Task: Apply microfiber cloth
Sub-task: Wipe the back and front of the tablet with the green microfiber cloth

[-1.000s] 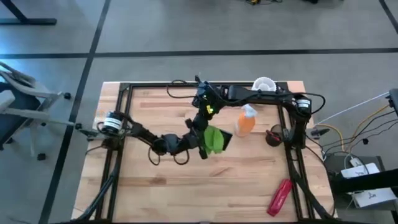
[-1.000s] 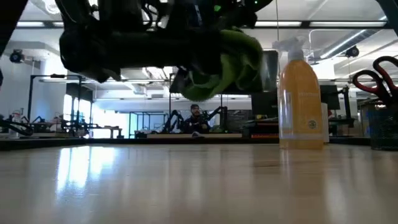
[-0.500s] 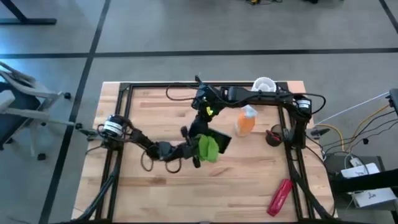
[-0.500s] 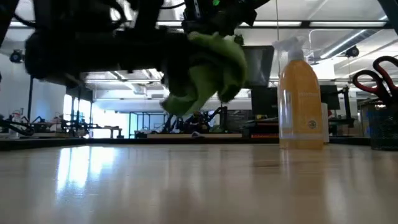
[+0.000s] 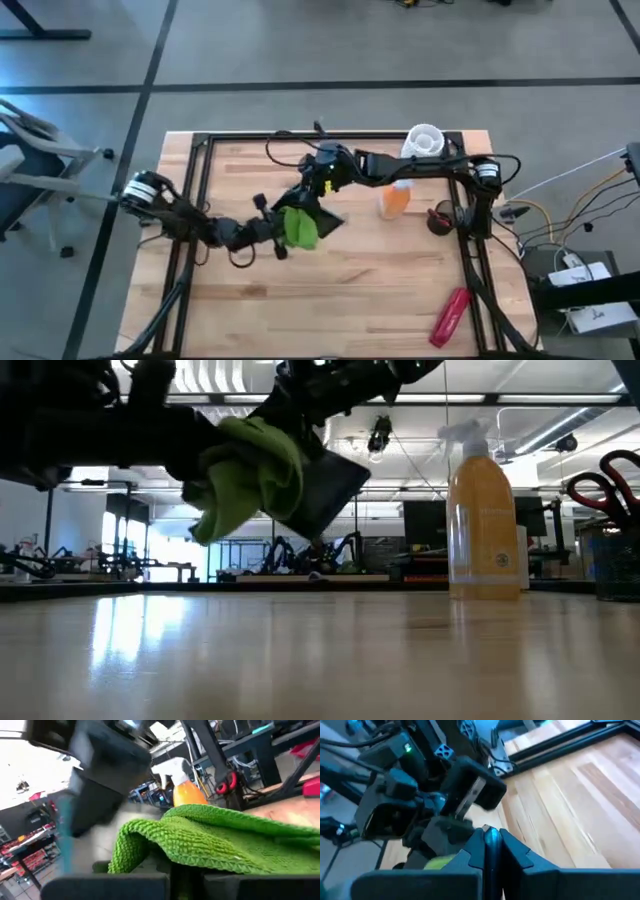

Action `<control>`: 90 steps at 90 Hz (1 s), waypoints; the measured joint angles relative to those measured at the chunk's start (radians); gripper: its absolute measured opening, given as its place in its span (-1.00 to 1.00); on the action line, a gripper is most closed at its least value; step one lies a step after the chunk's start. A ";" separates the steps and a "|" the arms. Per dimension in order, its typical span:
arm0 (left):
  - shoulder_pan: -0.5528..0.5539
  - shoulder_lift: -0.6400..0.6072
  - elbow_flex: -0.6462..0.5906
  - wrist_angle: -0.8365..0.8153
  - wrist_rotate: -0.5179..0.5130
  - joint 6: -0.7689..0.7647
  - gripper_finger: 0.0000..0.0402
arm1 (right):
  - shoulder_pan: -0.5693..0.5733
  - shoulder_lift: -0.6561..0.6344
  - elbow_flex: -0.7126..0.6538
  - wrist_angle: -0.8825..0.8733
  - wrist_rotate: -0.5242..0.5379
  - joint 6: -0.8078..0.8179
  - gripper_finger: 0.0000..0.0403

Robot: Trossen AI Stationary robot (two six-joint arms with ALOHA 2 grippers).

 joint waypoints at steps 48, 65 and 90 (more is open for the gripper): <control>0.086 -0.041 0.120 -0.254 0.121 -0.021 -1.00 | 0.015 0.003 -0.058 0.134 0.051 0.080 -0.97; 0.091 0.076 0.211 -0.252 0.127 -0.014 -1.00 | 0.015 0.005 -0.063 0.099 0.014 0.146 -0.97; 0.054 0.167 0.290 -0.262 0.119 -0.018 -1.00 | 0.004 0.006 -0.064 -0.007 0.015 0.140 -0.97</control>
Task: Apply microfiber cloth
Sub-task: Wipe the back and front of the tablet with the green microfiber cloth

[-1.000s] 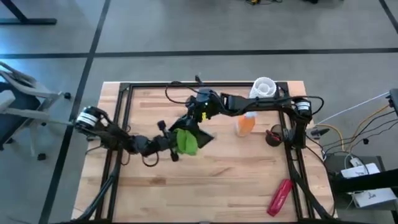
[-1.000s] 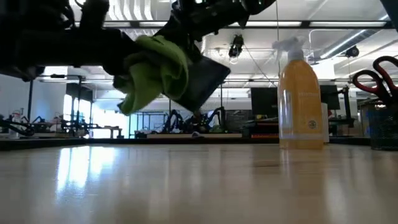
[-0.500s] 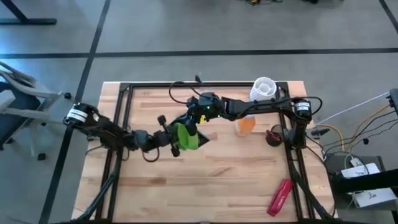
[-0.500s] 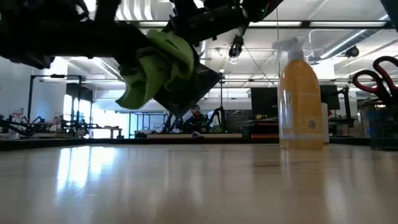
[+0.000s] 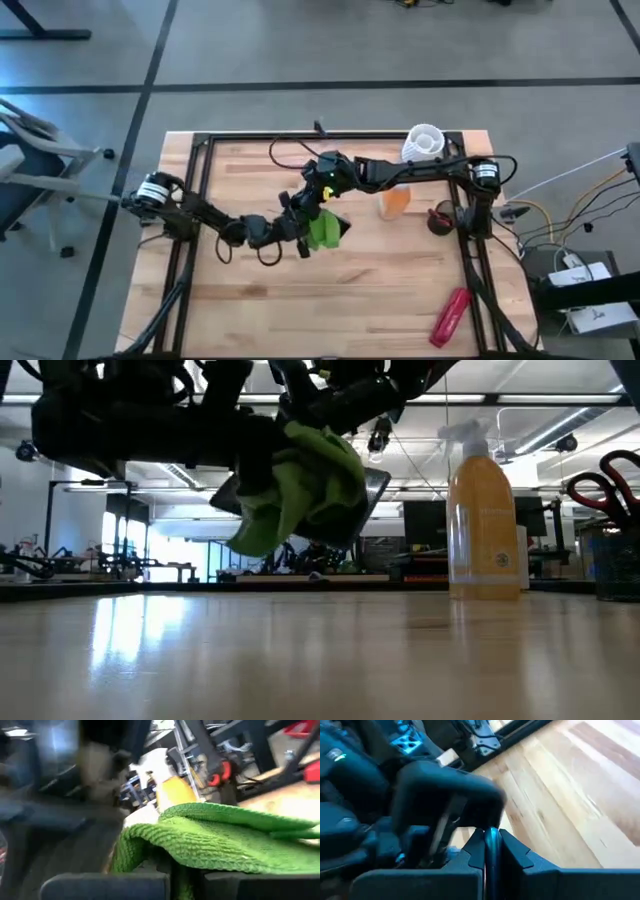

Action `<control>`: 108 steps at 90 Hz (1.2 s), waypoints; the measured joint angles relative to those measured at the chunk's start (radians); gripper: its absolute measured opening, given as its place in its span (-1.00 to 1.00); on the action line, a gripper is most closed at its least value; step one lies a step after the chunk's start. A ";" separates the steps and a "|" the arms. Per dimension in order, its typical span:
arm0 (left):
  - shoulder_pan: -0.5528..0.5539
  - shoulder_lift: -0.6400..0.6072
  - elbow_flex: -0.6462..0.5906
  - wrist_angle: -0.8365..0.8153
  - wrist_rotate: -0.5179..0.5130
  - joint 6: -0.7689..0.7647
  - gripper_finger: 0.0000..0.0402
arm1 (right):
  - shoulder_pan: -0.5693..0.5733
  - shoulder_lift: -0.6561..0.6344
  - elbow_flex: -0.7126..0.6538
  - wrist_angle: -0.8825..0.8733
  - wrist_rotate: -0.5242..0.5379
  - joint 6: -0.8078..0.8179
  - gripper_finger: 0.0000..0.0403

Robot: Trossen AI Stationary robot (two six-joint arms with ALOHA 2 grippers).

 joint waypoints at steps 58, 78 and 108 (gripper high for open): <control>-0.100 -0.173 -0.102 -0.017 -0.115 0.063 -1.00 | -0.005 -0.005 -0.002 -0.028 0.045 -0.075 -0.97; -0.100 -0.274 -0.216 -0.021 -0.141 0.009 -1.00 | 0.001 -0.005 -0.003 -0.014 0.043 -0.061 -0.97; -0.075 -0.117 -0.144 -0.007 -0.191 -0.036 -1.00 | 0.008 -0.005 -0.005 0.075 0.025 -0.015 -0.97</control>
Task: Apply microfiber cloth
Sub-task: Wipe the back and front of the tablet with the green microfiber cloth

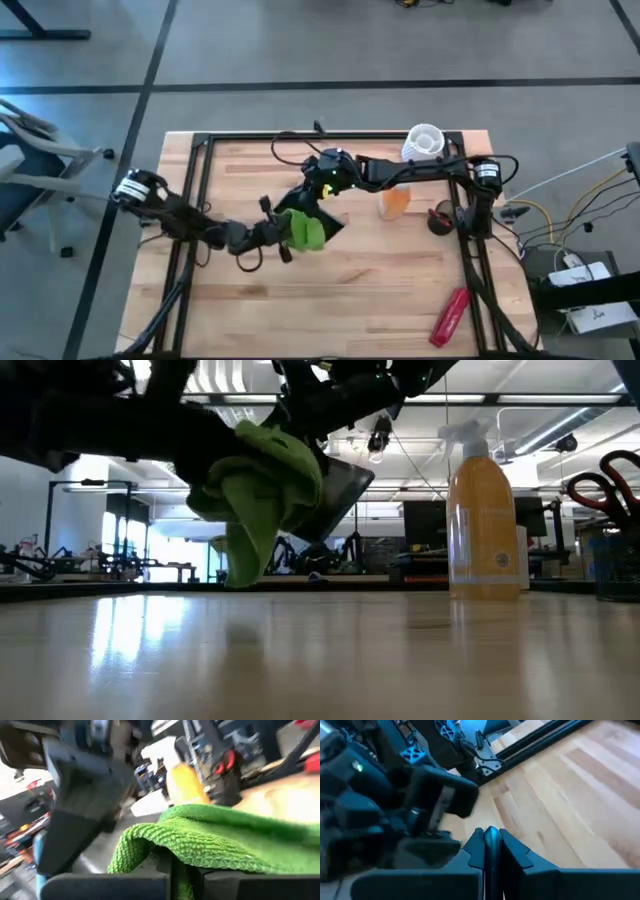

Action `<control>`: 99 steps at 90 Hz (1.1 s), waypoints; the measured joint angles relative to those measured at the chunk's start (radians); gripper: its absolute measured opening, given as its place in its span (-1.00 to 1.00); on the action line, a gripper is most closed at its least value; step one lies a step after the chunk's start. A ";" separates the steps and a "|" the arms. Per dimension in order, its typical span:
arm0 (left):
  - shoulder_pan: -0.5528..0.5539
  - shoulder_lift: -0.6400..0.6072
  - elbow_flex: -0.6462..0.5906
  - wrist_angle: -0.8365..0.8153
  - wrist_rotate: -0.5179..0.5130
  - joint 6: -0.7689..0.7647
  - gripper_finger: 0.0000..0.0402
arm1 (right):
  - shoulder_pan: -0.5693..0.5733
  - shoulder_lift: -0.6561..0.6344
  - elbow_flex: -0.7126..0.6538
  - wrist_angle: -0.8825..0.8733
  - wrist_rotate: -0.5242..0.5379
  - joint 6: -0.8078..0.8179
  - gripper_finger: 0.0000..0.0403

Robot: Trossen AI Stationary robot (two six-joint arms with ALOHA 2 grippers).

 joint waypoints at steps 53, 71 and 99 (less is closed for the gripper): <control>-0.035 0.272 0.311 -0.051 0.221 -0.059 -1.00 | -0.019 -0.003 0.000 -0.013 -0.019 -0.028 -0.97; -0.088 0.224 0.271 -0.050 0.013 0.043 -1.00 | -0.019 -0.003 0.000 -0.032 -0.019 -0.034 -0.97; 0.016 0.138 0.148 0.174 0.044 0.115 -1.00 | -0.003 -0.003 0.000 -0.033 -0.024 -0.038 -0.97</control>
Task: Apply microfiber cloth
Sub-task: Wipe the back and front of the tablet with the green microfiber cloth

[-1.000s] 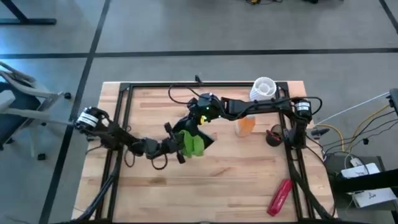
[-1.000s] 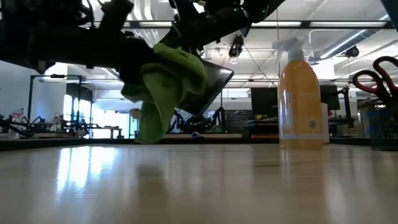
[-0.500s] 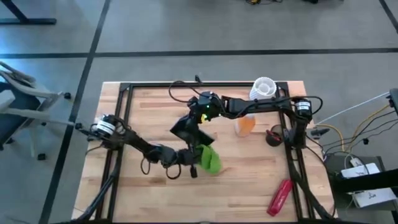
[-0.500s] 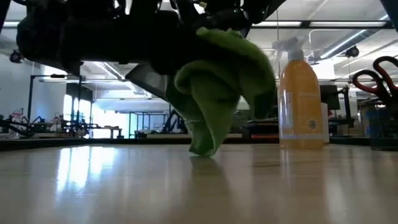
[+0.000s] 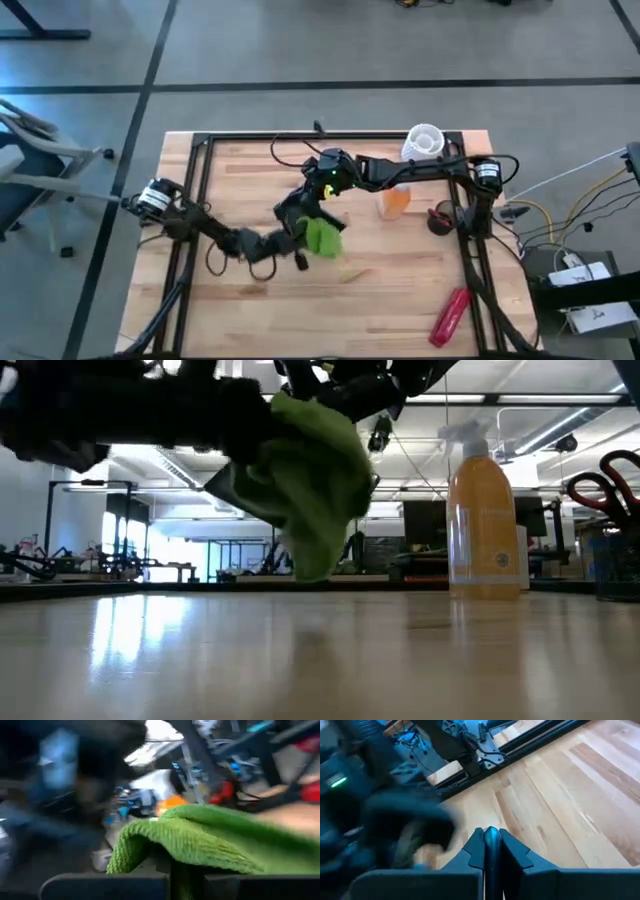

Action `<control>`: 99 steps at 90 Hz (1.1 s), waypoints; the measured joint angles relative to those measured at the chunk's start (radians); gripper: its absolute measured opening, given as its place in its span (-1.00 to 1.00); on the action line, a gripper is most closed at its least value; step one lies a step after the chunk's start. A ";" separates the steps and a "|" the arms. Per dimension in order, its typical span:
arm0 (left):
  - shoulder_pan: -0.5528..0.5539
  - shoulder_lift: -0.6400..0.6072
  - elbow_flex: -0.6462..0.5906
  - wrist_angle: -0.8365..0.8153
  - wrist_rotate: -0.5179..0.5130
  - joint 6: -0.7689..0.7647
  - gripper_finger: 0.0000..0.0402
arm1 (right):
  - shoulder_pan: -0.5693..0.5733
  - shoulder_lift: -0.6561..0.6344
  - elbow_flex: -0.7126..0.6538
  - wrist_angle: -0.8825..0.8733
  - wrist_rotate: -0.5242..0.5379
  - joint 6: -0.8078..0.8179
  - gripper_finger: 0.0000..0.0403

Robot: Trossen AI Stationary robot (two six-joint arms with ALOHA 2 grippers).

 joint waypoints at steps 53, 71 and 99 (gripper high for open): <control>0.043 0.053 0.001 -0.132 0.157 -0.172 -1.00 | -0.003 0.003 -0.008 -0.088 -0.018 -0.002 -0.97; -0.015 0.034 -0.029 -0.153 0.009 -0.110 -1.00 | -0.005 0.000 0.000 -0.047 -0.016 -0.010 -0.97; -0.043 -0.065 -0.113 -0.124 -0.284 0.084 -1.00 | 0.003 -0.007 0.004 -0.042 0.001 -0.022 -0.97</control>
